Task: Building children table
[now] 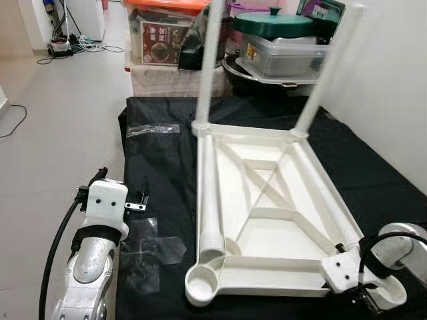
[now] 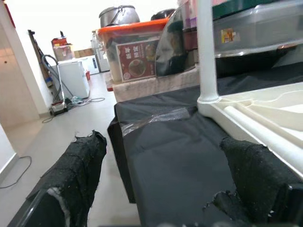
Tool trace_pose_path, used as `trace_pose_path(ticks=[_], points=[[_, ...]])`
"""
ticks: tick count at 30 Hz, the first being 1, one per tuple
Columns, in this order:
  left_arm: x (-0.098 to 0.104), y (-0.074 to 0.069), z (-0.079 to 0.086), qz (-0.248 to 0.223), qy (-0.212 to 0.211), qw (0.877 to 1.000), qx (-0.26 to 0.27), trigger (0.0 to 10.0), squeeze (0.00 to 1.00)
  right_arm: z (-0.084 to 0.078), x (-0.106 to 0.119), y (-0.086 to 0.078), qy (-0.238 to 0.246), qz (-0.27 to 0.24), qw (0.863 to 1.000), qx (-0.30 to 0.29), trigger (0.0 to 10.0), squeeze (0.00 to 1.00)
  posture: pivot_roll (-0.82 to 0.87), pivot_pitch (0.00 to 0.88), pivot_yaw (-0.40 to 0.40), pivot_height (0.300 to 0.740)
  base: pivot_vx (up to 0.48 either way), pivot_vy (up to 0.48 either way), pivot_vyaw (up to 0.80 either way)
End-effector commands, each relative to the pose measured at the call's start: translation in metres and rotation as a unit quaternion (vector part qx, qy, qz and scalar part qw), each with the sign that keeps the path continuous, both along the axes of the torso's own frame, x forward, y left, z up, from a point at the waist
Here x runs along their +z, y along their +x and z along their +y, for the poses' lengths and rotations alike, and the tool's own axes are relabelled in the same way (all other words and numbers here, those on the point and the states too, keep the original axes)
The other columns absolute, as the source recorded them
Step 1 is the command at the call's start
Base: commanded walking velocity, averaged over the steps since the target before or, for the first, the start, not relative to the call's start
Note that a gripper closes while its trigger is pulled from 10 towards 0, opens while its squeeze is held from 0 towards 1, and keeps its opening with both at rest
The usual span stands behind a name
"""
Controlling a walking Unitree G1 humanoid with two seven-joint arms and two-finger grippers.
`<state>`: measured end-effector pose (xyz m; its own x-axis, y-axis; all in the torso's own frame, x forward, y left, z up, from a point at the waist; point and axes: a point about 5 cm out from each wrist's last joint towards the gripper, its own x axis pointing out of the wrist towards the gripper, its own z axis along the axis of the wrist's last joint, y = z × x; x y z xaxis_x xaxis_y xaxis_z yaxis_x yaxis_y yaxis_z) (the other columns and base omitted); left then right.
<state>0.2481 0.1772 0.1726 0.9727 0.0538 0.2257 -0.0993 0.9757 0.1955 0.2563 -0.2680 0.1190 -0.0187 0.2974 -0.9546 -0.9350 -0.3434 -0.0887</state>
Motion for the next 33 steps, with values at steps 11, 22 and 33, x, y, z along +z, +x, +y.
trace_pose_path(ticks=[11,22,33], points=[[0.000,0.001,0.001,-0.006,0.008,1.000,-0.001,10.0,0.00,0.019,0.003,0.039,0.021,-0.084,0.995,-0.042,10.0,1.00,0.03,0.000,-0.105,0.740,0.000,0.000,0.00],[0.002,0.000,0.003,-0.007,0.009,1.000,-0.004,10.0,0.00,0.057,0.091,0.046,0.230,-0.065,0.971,0.002,10.0,1.00,0.03,0.000,-0.083,0.740,0.000,0.000,0.00],[0.005,-0.002,0.002,-0.013,0.001,1.000,-0.004,10.0,0.00,0.097,0.140,0.084,0.493,-0.150,0.852,-0.091,10.0,0.00,0.06,0.000,-0.090,0.740,0.000,0.000,0.00]])
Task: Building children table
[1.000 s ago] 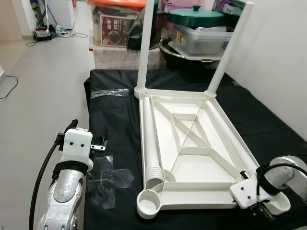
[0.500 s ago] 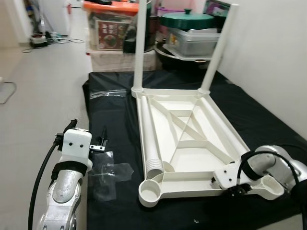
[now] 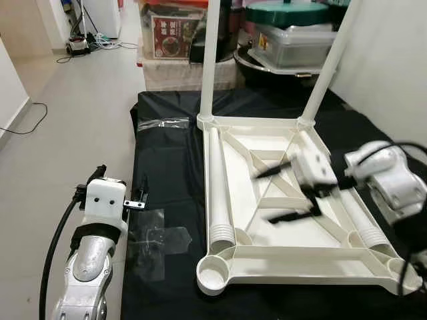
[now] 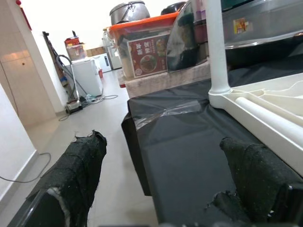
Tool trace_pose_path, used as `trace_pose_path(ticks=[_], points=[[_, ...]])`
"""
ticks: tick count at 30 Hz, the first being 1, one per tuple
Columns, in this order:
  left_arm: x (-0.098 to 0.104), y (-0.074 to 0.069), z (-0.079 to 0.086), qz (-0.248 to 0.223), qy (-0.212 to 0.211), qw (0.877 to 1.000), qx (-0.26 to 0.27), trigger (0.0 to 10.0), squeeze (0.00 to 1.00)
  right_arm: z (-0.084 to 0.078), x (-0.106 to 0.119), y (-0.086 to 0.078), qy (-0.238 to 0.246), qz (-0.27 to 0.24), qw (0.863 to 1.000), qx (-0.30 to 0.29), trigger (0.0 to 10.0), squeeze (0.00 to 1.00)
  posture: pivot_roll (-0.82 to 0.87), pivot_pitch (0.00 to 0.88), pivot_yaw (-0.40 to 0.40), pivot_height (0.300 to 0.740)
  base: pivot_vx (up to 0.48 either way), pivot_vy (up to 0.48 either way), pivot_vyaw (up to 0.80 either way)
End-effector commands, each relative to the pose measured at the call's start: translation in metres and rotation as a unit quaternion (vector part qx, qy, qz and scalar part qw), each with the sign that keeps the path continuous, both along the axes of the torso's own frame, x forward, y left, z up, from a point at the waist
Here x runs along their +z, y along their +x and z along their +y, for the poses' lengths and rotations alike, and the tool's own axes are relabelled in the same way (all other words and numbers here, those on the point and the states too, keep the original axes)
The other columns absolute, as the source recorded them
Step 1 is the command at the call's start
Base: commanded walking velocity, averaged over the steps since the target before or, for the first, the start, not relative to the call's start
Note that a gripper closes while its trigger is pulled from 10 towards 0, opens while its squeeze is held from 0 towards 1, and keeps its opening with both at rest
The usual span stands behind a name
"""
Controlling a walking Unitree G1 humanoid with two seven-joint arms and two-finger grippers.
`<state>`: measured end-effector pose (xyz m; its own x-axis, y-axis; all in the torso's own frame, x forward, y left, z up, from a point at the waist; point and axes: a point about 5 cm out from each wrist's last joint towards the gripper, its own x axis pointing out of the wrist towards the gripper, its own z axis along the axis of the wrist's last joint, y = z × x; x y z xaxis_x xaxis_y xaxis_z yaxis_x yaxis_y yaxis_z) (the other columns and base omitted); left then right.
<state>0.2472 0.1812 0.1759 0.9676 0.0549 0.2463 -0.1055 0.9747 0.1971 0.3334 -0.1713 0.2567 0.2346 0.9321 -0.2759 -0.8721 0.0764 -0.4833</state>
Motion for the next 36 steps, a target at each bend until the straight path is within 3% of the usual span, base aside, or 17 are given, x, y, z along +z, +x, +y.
trace_pose_path(ticks=[1,2,4,5,6,7,9,12,15,20,22,24,25,26,30,31,36], points=[[0.001,-0.002,-0.002,-0.003,-0.001,1.000,-0.006,10.0,0.00,0.009,0.004,0.015,0.090,-0.030,0.992,-0.078,10.0,0.00,0.06,0.000,-0.091,0.740,0.000,0.000,0.00],[0.002,-0.003,-0.002,-0.007,-0.005,1.000,-0.006,10.0,0.00,0.018,0.002,0.025,0.146,-0.040,0.979,-0.138,10.0,0.00,0.07,0.000,-0.092,0.740,0.000,-0.375,0.00],[0.004,-0.004,-0.002,-0.010,-0.009,1.000,-0.011,10.0,0.00,0.028,-0.005,0.038,0.209,-0.043,0.950,-0.230,10.0,0.00,0.08,0.000,-0.093,0.740,0.000,-0.427,0.00],[0.004,-0.004,-0.002,-0.010,-0.009,1.000,-0.011,10.0,0.00,0.028,-0.005,0.038,0.209,-0.043,0.950,-0.230,10.0,0.00,0.08,0.000,-0.093,0.740,0.000,-0.480,0.00],[0.005,-0.004,-0.002,-0.012,-0.009,1.000,-0.013,10.0,0.00,0.032,-0.012,0.043,0.239,-0.049,0.927,-0.286,10.0,0.00,0.08,0.000,-0.094,0.740,0.000,-0.480,0.00],[0.005,-0.004,-0.002,-0.012,-0.009,1.000,-0.013,10.0,0.00,0.032,-0.012,0.043,0.239,-0.049,0.927,-0.286,10.0,0.00,0.08,0.000,-0.094,0.740,0.000,-0.480,0.00],[0.006,-0.004,-0.002,-0.014,-0.008,1.000,-0.016,10.0,0.00,0.042,-0.024,0.042,0.276,-0.054,0.894,-0.350,10.0,0.00,0.09,0.000,-0.093,0.740,0.000,-0.480,0.00],[0.007,-0.004,-0.003,-0.015,-0.006,1.000,-0.020,10.0,0.00,0.055,-0.033,0.035,0.299,-0.043,0.881,-0.364,10.0,0.00,0.09,0.000,-0.090,0.740,0.000,-0.480,0.00],[0.007,-0.004,-0.005,-0.017,-0.006,0.999,-0.027,10.0,0.00,0.066,-0.041,0.030,0.306,-0.023,0.879,-0.364,10.0,0.00,0.09,0.000,-0.086,0.740,0.000,-0.480,0.00],[0.008,-0.003,-0.008,-0.023,-0.011,0.999,-0.033,10.0,0.00,0.078,-0.047,0.028,0.298,-0.038,0.874,-0.381,10.0,0.00,0.09,0.000,-0.087,0.740,0.000,-0.480,0.00],[0.009,-0.003,-0.008,-0.026,-0.015,0.999,-0.031,10.0,0.00,0.077,-0.046,0.028,0.294,-0.044,0.877,-0.378,10.0,0.00,0.08,0.000,-0.084,0.740,0.000,-0.240,0.00],[0.007,-0.003,-0.007,-0.022,-0.019,0.999,-0.026,10.0,0.00,0.076,-0.049,0.025,0.250,-0.057,0.905,-0.340,10.0,0.00,0.08,0.000,-0.084,0.740,0.000,0.000,0.00],[0.007,-0.003,-0.007,-0.022,-0.019,0.999,-0.026,10.0,0.00,0.076,-0.049,0.025,0.250,-0.057,0.905,-0.340,10.0,0.00,0.08,0.000,-0.084,0.740,0.000,0.000,0.00],[0.006,-0.003,-0.005,-0.018,-0.015,0.999,-0.022,10.0,0.00,0.069,-0.057,0.024,0.193,-0.054,0.929,-0.312,10.0,0.00,0.08,0.000,-0.077,0.740,0.000,0.000,0.00],[0.006,-0.003,-0.003,-0.017,-0.013,1.000,-0.020,10.0,0.00,0.060,-0.061,0.022,0.147,-0.051,0.947,-0.282,10.0,0.00,0.08,0.000,-0.077,0.740,0.000,0.000,0.00],[0.006,-0.002,-0.001,-0.017,-0.014,1.000,-0.017,10.0,0.00,0.050,-0.065,0.016,0.092,-0.034,0.967,-0.236,10.0,0.00,0.07,0.000,-0.083,0.740,0.000,0.000,0.00],[0.004,-0.001,-0.001,-0.016,-0.014,1.000,-0.012,10.0,0.00,0.032,-0.067,0.013,0.014,-0.040,0.980,-0.195,10.0,0.00,0.06,0.000,-0.081,0.740,0.000,0.000,0.00]])
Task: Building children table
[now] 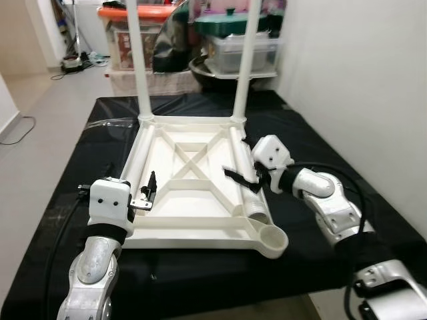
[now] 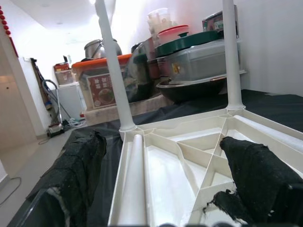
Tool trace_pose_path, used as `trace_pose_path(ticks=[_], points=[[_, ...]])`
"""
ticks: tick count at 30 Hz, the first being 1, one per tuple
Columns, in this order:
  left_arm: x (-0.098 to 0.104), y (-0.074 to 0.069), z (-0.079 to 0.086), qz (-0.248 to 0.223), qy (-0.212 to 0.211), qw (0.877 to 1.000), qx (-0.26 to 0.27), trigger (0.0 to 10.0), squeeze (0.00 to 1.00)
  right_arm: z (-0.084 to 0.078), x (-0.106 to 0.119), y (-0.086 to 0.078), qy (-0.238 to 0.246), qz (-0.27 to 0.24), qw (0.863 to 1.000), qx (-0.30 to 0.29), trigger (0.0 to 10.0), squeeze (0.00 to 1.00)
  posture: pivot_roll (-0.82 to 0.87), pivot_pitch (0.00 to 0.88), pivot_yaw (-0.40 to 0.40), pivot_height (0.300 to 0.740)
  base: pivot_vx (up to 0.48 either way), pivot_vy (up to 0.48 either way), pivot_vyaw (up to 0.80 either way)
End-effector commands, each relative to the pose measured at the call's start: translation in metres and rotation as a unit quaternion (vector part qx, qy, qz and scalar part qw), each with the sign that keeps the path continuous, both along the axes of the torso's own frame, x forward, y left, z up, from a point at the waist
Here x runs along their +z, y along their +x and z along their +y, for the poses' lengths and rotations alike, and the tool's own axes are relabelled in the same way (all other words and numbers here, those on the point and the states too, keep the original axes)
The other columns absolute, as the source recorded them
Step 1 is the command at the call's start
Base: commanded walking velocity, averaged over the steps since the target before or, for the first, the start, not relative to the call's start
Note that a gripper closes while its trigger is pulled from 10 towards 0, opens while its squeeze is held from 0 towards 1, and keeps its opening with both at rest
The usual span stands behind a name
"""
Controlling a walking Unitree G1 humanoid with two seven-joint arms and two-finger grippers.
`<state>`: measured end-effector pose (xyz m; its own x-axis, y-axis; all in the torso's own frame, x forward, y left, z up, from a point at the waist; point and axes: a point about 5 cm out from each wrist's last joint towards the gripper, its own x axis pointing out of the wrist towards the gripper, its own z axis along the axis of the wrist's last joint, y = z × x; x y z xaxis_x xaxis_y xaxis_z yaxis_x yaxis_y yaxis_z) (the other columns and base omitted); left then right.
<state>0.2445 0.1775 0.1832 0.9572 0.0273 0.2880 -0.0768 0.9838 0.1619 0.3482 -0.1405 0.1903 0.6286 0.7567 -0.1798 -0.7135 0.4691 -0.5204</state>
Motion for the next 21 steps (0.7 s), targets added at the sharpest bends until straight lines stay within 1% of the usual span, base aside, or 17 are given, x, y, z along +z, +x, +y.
trace_pose_path(ticks=[1,2,3,5,7,8,9,10,11,12,16,19,21], points=[[-0.004,0.002,0.002,0.008,0.002,1.000,0.006,10.0,0.00,-0.006,0.000,-0.004,-0.054,0.010,0.998,0.036,10.0,0.00,0.06,0.000,-0.081,0.740,0.000,0.000,0.00],[-0.004,0.002,0.002,0.008,0.002,1.000,0.006,10.0,0.00,-0.011,-0.001,-0.006,-0.077,0.020,0.996,0.051,10.0,0.00,0.06,0.000,-0.081,0.740,0.000,0.000,0.00],[-0.004,0.002,0.002,0.008,0.002,1.000,0.006,10.0,0.00,-0.011,-0.001,-0.006,-0.077,0.020,0.996,0.051,10.0,0.00,0.06,0.000,-0.081,0.740,0.000,0.000,0.00],[-0.005,0.002,0.001,0.009,0.003,1.000,0.006,10.0,0.00,-0.017,-0.002,-0.012,-0.113,0.035,0.989,0.085,10.0,0.00,0.05,0.000,-0.078,0.740,0.000,0.000,0.00],[-0.005,0.002,0.003,0.010,0.004,1.000,0.007,10.0,0.00,-0.022,-0.003,-0.013,-0.136,0.035,0.986,0.088,10.0,0.00,0.05,0.000,-0.078,0.740,0.000,0.000,0.00],[-0.005,0.002,0.003,0.010,0.004,1.000,0.007,10.0,0.00,-0.022,-0.003,-0.013,-0.136,0.035,0.986,0.088,10.0,0.00,0.05,0.000,-0.078,0.740,0.000,0.000,0.00],[-0.005,0.002,0.004,0.010,0.004,1.000,0.008,10.0,0.00,-0.025,-0.004,-0.011,-0.146,0.041,0.985,0.078,10.0,0.00,0.05,0.000,-0.080,0.740,0.000,0.000,0.00],[-0.005,0.003,0.004,0.010,0.005,1.000,0.010,10.0,0.00,-0.029,-0.007,-0.010,-0.166,0.049,0.982,0.076,10.0,0.00,0.05,0.000,-0.080,0.740,0.000,0.000,0.00],[-0.005,0.003,0.004,0.010,0.005,1.000,0.010,10.0,0.00,-0.029,-0.007,-0.010,-0.166,0.049,0.982,0.076,10.0,0.00,0.05,0.000,-0.080,0.740,0.000,0.000,0.00],[-0.004,0.003,0.004,0.009,0.005,1.000,0.011,10.0,0.00,-0.035,-0.012,-0.008,-0.192,0.065,0.977,0.066,10.0,0.00,0.05,0.000,-0.080,0.740,0.000,0.000,0.00],[-0.004,0.003,0.004,0.009,0.005,1.000,0.012,10.0,0.00,-0.036,-0.014,-0.005,-0.203,0.065,0.976,0.050,10.0,0.00,0.05,0.000,-0.082,0.740,0.000,0.000,0.00],[-0.005,0.003,0.004,0.010,0.005,1.000,0.014,10.0,0.00,-0.036,-0.022,0.002,-0.235,0.061,0.970,0.021,10.0,0.00,0.05,0.000,-0.082,0.740,0.000,0.000,0.00],[-0.005,0.003,0.004,0.010,0.005,1.000,0.014,10.0,0.00,-0.036,-0.022,0.002,-0.235,0.061,0.970,0.021,10.0,0.00,0.05,0.000,-0.082,0.740,0.000,0.000,0.00]])
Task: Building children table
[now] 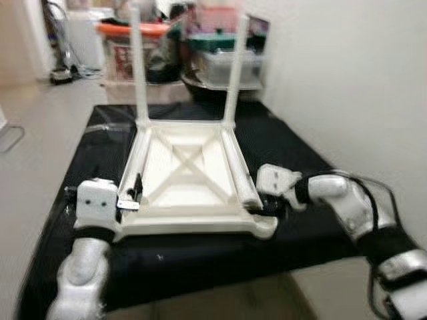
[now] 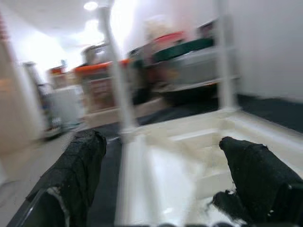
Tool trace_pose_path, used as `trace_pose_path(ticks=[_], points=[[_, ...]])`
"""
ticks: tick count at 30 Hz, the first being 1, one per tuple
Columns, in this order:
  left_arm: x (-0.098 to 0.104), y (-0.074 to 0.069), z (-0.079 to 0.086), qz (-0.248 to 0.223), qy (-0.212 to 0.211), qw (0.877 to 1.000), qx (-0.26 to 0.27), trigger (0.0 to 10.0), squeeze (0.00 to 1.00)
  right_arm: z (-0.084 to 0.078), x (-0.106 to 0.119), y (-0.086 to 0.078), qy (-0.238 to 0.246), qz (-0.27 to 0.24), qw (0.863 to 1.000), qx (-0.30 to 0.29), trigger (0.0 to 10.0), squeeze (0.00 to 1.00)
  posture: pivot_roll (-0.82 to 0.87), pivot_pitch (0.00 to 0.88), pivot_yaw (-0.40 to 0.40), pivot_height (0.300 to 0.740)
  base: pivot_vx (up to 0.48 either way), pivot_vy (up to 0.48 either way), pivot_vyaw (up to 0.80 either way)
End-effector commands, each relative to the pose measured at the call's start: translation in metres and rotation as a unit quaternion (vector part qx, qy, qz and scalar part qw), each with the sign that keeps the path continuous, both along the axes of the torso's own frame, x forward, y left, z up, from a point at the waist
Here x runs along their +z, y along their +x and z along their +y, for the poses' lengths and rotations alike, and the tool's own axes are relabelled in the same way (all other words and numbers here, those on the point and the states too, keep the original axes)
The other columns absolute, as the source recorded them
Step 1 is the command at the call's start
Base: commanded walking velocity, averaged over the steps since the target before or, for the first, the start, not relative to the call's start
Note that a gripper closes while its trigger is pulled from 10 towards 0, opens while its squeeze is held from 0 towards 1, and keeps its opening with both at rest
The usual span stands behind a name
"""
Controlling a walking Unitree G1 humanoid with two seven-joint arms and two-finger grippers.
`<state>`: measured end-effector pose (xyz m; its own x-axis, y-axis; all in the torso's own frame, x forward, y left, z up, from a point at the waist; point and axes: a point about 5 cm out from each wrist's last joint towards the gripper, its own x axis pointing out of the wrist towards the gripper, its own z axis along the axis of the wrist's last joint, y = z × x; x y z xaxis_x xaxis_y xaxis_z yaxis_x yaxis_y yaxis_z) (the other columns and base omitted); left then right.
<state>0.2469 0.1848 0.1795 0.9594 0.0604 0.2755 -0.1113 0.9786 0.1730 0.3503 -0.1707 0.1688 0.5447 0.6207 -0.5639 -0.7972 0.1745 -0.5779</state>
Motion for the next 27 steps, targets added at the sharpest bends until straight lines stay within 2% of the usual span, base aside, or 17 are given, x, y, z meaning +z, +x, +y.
trace_pose_path(ticks=[1,4,13,16,17,20,23,24,25,27], points=[[-0.001,0.001,-0.004,0.003,0.000,1.000,-0.004,10.0,0.00,-0.005,-0.002,0.003,-0.013,-0.007,1.000,-0.023,10.0,0.00,0.05,0.000,-0.086,0.740,0.000,0.000,0.00],[-0.002,0.001,-0.004,0.004,0.000,1.000,-0.002,10.0,0.00,-0.002,-0.001,0.017,0.014,-0.038,0.995,-0.086,10.0,0.00,0.05,0.000,-0.088,0.740,0.000,0.000,0.00],[-0.003,0.000,-0.002,0.005,0.000,1.000,0.000,10.0,0.00,0.003,-0.001,0.023,0.056,-0.054,0.990,-0.119,10.0,0.00,0.05,0.000,-0.085,0.740,0.000,0.000,0.00],[-0.003,0.001,-0.004,0.006,-0.003,1.000,-0.002,10.0,0.00,0.012,0.006,0.025,0.112,-0.070,0.984,-0.122,10.0,0.00,0.04,0.000,-0.082,0.740,0.000,0.000,0.00],[-0.003,0.001,-0.004,0.006,-0.003,1.000,-0.002,10.0,0.00,0.012,0.006,0.025,0.112,-0.070,0.984,-0.122,10.0,0.00,0.04,0.000,-0.082,0.740,0.000,0.000,0.00],[-0.004,0.002,-0.005,0.006,-0.003,1.000,-0.003,10.0,0.00,0.017,0.013,0.029,0.178,-0.075,0.970,-0.148,10.0,0.00,0.04,0.000,-0.082,0.740,0.000,0.000,0.00],[-0.004,0.002,-0.005,0.006,-0.004,1.000,-0.003,10.0,0.00,0.022,0.009,0.027,0.169,-0.087,0.972,-0.142,10.0,0.00,0.04,0.000,-0.079,0.740,0.000,0.000,0.53],[-0.004,0.002,-0.005,0.007,-0.004,1.000,-0.003,10.0,0.00,0.027,0.009,0.026,0.200,-0.085,0.965,-0.147,10.0,0.00,0.04,0.000,-0.079,0.740,0.000,0.000,0.80],[-0.004,0.002,-0.005,0.007,-0.004,1.000,-0.003,10.0,0.00,0.027,0.009,0.026,0.200,-0.085,0.965,-0.147,10.0,0.00,0.04,0.000,-0.079,0.740,0.000,0.000,0.80],[-0.004,0.002,-0.005,0.007,-0.003,1.000,-0.004,10.0,0.00,0.033,0.010,0.026,0.256,-0.071,0.950,-0.166,10.0,0.00,0.05,0.000,-0.079,0.740,0.000,0.000,0.40]])
